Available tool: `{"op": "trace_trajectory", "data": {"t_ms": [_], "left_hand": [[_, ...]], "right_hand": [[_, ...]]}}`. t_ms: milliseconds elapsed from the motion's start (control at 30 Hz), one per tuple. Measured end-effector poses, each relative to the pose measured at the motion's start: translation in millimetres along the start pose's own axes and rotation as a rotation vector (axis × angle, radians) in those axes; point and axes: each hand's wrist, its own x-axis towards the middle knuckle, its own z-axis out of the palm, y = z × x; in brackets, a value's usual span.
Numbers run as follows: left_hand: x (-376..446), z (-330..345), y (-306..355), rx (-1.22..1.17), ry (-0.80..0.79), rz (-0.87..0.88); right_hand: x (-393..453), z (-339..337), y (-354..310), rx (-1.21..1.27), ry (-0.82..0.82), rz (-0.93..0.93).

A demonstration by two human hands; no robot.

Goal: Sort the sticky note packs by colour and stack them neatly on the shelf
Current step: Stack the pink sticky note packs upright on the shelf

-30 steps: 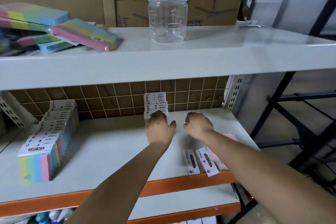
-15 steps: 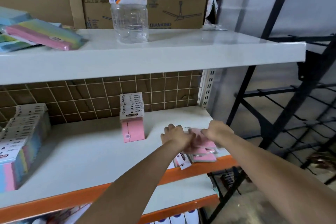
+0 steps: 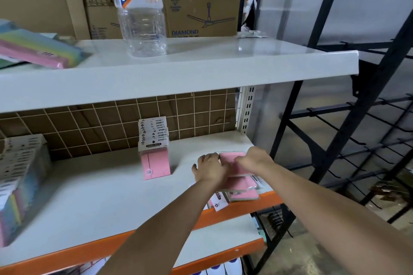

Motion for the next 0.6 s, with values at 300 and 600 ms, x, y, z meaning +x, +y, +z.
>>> {"op": "trace_trajectory", "data": {"t_ms": [300, 600], "left_hand": [[0, -33, -35, -0.247, 0.146, -0.119], [-1, -65, -91, -0.36, 0.212, -0.184]], "right_hand": [[-3, 19, -52, 0.059, 0.007, -0.146], [-9, 53, -102, 0.132, -0.062, -0.286]]}}
